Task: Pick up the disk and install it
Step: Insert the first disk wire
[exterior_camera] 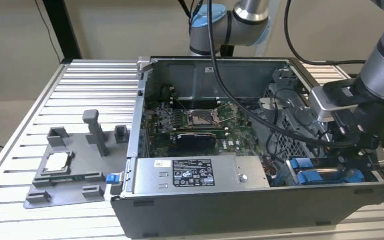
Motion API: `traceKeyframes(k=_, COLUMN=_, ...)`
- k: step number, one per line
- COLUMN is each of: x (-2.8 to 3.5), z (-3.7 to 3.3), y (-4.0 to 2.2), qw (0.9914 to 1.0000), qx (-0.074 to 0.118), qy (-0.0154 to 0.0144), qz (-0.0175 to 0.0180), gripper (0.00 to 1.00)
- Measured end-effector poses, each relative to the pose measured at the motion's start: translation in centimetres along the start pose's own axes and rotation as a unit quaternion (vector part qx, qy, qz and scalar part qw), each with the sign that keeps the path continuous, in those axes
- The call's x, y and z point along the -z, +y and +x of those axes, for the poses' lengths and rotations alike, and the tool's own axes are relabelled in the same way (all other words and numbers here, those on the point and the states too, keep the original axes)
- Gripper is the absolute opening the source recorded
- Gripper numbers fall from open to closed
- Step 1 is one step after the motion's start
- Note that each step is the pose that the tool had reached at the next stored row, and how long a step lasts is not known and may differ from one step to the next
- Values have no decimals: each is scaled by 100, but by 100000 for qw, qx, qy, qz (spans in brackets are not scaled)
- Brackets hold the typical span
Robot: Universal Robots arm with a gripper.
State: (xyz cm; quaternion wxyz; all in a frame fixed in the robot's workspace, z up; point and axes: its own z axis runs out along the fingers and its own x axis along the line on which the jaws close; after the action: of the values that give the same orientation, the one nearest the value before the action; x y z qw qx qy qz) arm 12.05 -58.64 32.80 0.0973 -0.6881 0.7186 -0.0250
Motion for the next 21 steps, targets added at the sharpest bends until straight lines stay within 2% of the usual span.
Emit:
traceKeyframes(k=4, x=-1, z=-1, y=0, qw=100000, qx=-2, qy=-15, qz=-7, gripper=0)
traceKeyframes(k=5, x=-5, z=-1, y=2, qw=100000, qx=-21, qy=-83, qz=-15, gripper=100)
traceKeyframes(k=8, x=47, z=-5, y=-7, qw=100000, qx=-45, qy=-169, qz=-67, gripper=100)
traceKeyframes(k=14, x=252, z=-24, y=-44, qw=99999, qx=-115, qy=-222, qz=-398, gripper=100)
traceKeyframes(k=21, x=452, z=-43, y=-114, qw=99991, qx=-292, qy=-185, qz=-1280, gripper=100)
